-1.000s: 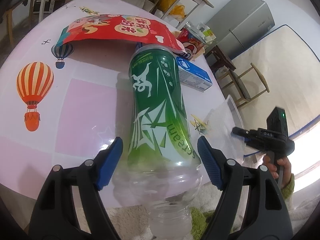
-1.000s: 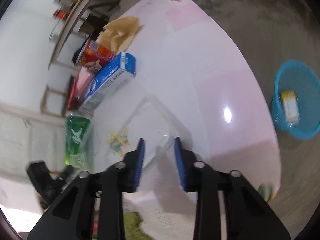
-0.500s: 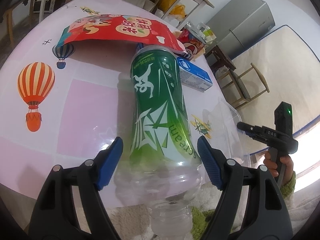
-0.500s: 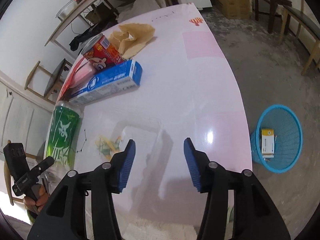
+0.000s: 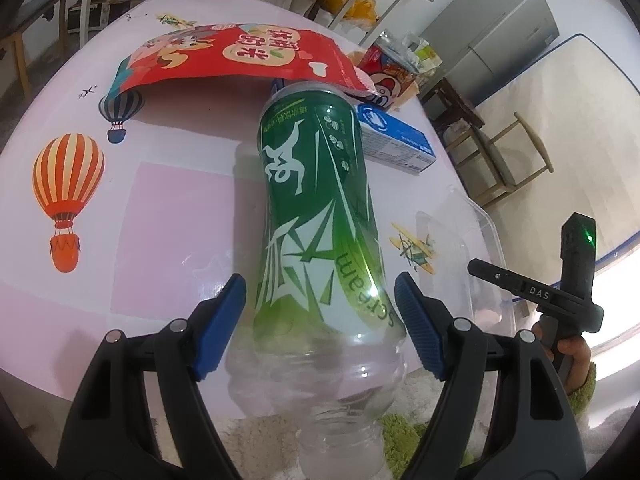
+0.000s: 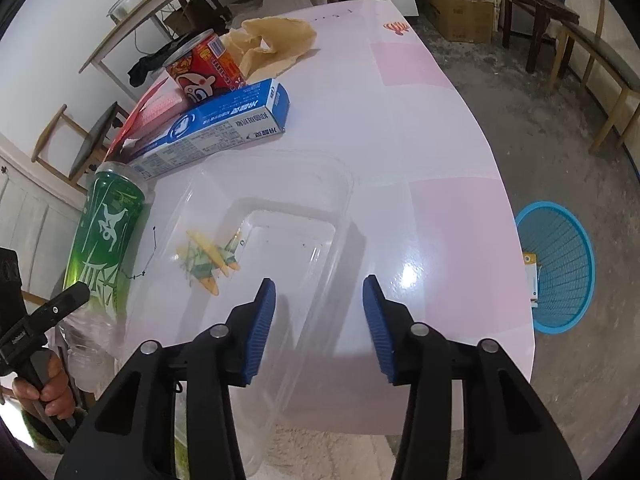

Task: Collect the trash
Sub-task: 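Close the right tool on the container rim while the left tool holds the bottle, then adjust the right tool's grip on the container rim while the left holds the bottle, then carry the green bottle and clear container over the blue wastebasket with both tools, then open both tools to drop the bottle and container into the wastebasket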

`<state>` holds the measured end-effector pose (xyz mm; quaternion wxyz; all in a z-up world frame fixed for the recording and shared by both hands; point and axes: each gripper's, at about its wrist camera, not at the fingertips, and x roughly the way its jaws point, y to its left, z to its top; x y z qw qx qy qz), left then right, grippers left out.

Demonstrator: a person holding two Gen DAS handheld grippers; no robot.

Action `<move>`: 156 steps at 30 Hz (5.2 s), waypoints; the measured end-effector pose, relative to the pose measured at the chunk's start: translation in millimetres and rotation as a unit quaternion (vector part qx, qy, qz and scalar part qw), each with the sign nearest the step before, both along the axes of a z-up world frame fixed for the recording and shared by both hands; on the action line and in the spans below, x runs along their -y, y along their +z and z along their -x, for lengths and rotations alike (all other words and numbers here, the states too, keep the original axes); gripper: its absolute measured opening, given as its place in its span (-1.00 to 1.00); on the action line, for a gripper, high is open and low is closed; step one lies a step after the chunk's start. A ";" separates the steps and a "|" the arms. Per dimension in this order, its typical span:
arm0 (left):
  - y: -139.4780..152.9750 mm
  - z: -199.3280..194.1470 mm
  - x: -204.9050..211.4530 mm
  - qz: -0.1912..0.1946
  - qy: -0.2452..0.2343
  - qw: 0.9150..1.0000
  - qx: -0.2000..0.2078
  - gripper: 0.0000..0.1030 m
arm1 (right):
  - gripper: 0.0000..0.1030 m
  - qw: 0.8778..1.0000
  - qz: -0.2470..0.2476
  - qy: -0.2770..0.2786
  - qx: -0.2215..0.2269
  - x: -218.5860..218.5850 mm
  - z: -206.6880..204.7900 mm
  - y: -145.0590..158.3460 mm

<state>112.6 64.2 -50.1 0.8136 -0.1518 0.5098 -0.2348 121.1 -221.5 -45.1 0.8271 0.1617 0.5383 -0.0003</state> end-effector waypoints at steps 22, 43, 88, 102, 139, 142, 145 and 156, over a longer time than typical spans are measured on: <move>-6.4 9.7 9.4 -0.017 0.007 0.999 -0.035 0.27 | -0.90 1.000 0.028 0.003 0.012 6.0 4.8 -2.9; -11.7 4.3 67.2 -0.032 -0.027 0.999 -0.033 0.28 | -0.90 0.999 0.021 -0.023 0.017 22.5 12.7 -5.0; -9.7 -13.1 83.9 -0.063 -0.025 0.997 -0.025 0.27 | -0.92 0.999 -0.014 -0.025 0.039 23.1 15.9 -5.6; 15.9 9.7 71.5 -0.040 -0.025 0.999 -0.002 0.27 | -0.92 0.995 -0.051 -0.037 0.082 43.1 28.4 13.1; 64.1 -14.1 337.9 0.005 -0.300 0.954 -0.013 0.27 | -0.92 0.912 -0.098 -0.396 0.050 285.3 193.1 -66.5; 40.9 -24.1 383.0 -0.026 -0.326 0.943 -0.056 0.27 | -0.92 0.895 -0.112 -0.431 0.017 304.3 205.2 -104.1; 7.9 -33.6 429.5 -0.063 -0.345 0.930 -0.107 0.27 | -0.92 0.885 -0.120 -0.449 -0.003 313.8 209.5 -130.1; -64.3 -48.8 528.2 -0.137 -0.356 0.910 -0.163 0.29 | -0.92 0.872 -0.132 -0.471 -0.024 327.3 210.7 -164.9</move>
